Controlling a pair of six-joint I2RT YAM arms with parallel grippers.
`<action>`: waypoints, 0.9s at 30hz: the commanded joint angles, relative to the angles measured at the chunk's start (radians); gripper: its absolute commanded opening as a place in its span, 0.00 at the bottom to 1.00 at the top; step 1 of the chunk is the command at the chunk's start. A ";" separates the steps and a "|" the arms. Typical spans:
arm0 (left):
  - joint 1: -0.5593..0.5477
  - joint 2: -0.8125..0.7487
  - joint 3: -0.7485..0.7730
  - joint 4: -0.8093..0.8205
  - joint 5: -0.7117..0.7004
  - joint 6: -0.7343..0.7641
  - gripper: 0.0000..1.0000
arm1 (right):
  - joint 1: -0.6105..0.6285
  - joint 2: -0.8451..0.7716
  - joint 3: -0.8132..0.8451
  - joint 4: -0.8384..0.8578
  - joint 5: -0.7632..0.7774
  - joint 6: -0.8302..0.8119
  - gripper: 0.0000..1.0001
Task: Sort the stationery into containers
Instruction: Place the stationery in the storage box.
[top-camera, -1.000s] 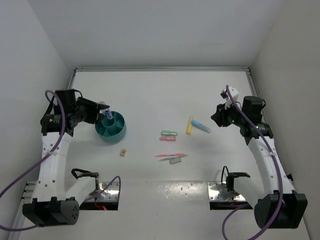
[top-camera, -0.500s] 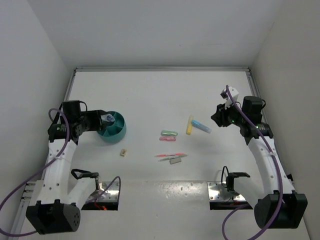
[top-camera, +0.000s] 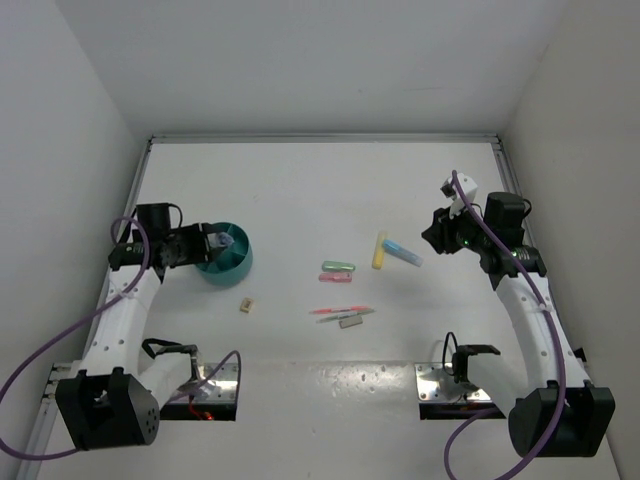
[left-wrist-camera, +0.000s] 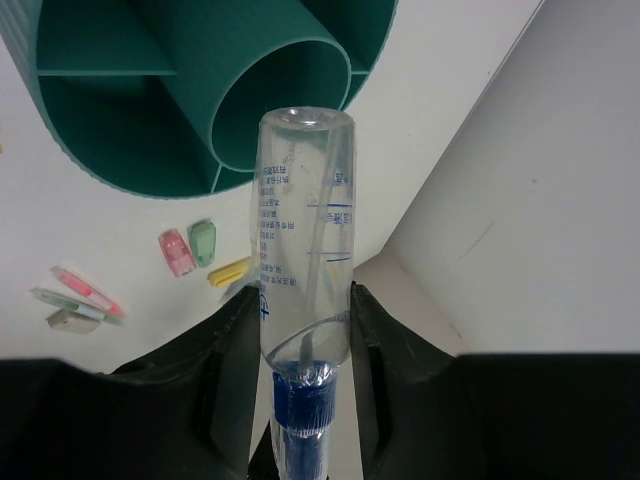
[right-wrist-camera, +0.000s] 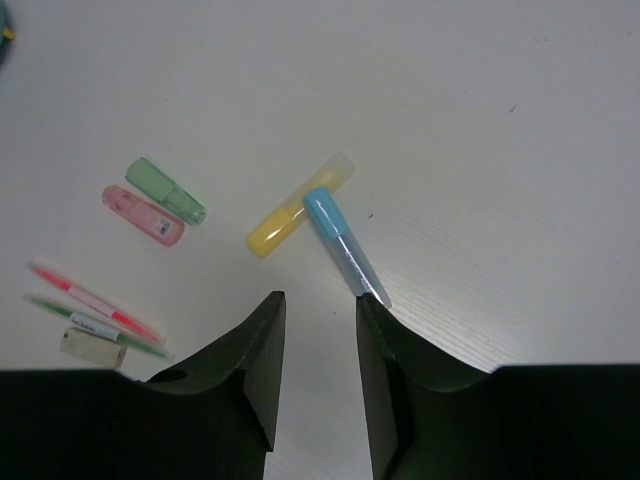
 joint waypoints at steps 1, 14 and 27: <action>0.014 0.021 0.001 0.061 0.031 -0.007 0.00 | -0.003 -0.005 0.039 0.025 -0.026 -0.007 0.35; 0.003 0.050 -0.032 0.113 0.031 -0.007 0.02 | -0.003 -0.005 0.039 0.025 -0.017 -0.007 0.35; -0.006 0.068 -0.053 0.132 0.040 0.004 0.23 | -0.003 -0.005 0.039 0.025 -0.017 -0.007 0.35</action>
